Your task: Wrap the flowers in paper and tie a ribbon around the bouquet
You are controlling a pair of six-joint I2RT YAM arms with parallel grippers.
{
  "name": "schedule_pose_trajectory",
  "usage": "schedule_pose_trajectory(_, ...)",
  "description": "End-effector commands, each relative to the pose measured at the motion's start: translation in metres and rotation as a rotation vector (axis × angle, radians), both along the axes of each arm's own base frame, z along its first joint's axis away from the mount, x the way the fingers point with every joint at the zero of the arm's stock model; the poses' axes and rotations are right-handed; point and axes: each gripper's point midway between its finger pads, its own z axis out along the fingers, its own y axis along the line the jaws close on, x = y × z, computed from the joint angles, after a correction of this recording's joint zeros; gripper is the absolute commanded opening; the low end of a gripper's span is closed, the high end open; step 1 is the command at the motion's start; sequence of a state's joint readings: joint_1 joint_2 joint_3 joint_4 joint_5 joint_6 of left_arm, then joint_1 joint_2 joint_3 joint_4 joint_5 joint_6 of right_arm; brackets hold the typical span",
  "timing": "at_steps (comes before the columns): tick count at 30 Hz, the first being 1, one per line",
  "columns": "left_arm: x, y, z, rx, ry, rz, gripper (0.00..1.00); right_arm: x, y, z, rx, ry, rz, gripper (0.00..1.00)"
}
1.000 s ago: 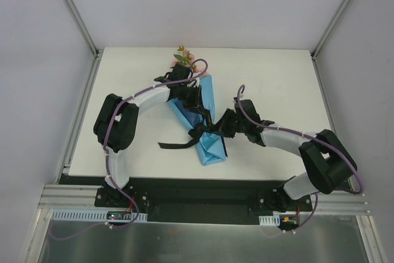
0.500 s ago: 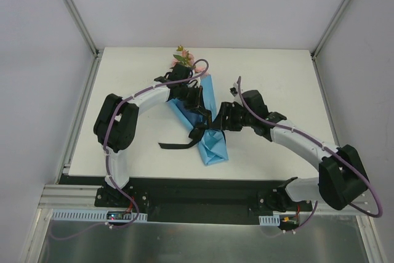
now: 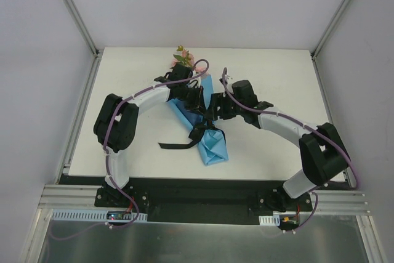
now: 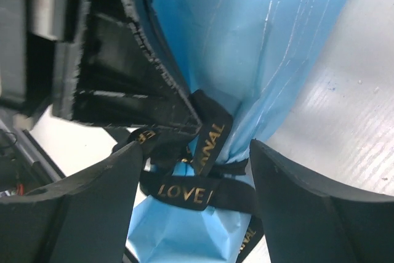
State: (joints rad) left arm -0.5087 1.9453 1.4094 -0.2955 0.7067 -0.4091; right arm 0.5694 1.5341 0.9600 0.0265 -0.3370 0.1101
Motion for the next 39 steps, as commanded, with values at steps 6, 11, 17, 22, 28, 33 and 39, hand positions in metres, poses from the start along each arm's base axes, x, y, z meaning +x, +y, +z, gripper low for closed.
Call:
schedule_pose_trajectory(6,0.003,-0.006,0.024,-0.065,-0.028,-0.022,0.04,0.025,0.028,-0.004,0.013,-0.088,-0.010,0.70)
schedule_pose_trajectory(11,0.001,-0.004,0.022,-0.060,-0.026,-0.021,0.08,0.029,0.030,-0.010,-0.014,-0.061,-0.051,0.54)
schedule_pose_trajectory(17,0.001,-0.005,0.026,-0.066,-0.030,-0.021,0.16,0.029,0.022,-0.016,-0.030,-0.042,-0.101,0.23)
schedule_pose_trajectory(22,-0.002,0.007,0.038,-0.055,-0.076,0.003,0.26,0.024,0.019,-0.015,-0.026,-0.032,-0.108,0.15)
schedule_pose_trajectory(28,-0.020,0.032,0.055,-0.047,-0.116,0.048,0.39,0.022,0.019,-0.010,-0.013,-0.037,-0.106,0.17)
schedule_pose_trajectory(33,-0.049,0.059,0.054,0.016,-0.105,0.155,0.44,0.021,0.018,-0.007,-0.012,-0.042,-0.100,0.20)
schedule_pose_trajectory(39,-0.054,0.070,0.027,0.094,-0.047,0.232,0.54,0.021,0.019,-0.005,-0.007,-0.048,-0.095,0.19)
